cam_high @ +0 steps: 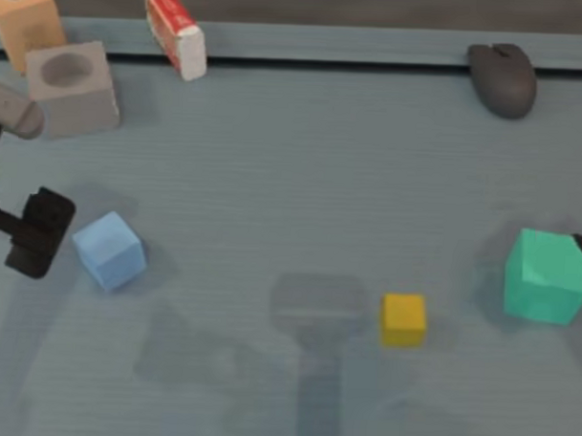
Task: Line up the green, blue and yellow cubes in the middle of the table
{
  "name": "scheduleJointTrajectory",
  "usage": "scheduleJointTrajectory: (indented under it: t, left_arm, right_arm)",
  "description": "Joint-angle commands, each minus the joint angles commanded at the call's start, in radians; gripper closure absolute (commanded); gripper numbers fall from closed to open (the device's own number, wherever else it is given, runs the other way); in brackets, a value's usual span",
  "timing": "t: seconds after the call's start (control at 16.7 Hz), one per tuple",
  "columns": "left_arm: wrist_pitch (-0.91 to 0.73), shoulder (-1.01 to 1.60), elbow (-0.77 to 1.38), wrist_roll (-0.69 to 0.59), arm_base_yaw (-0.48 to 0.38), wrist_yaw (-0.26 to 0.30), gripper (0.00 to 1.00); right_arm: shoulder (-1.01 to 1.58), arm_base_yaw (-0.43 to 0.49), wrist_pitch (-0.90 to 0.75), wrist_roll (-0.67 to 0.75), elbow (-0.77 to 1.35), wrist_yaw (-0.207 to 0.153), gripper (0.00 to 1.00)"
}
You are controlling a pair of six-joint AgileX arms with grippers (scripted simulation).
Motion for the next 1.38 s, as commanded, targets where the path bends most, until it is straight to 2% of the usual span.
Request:
scheduleJointTrajectory:
  t: [0.36, 0.66, 1.14, 1.38]
  left_arm:
    - [-0.303, 0.517, 0.388, 0.163, -0.063, -0.001, 0.0]
    - [-0.45, 0.785, 0.602, 0.246, -0.095, 0.001, 0.0]
    - [-0.473, 0.834, 0.641, 0.263, -0.097, 0.002, 0.0]
    - [-0.358, 0.879, 0.57, 0.266, -0.1, 0.002, 0.0]
  right_arm:
    - [-0.532, -0.158, 0.295, 0.272, -0.451, 0.025, 0.0]
    - [-0.794, -0.222, 0.464, 0.422, -0.666, 0.057, 0.0]
    - [-0.851, -0.232, 0.5, 0.454, -0.707, 0.066, 0.0]
    - [-0.851, -0.232, 0.5, 0.454, -0.707, 0.066, 0.0]
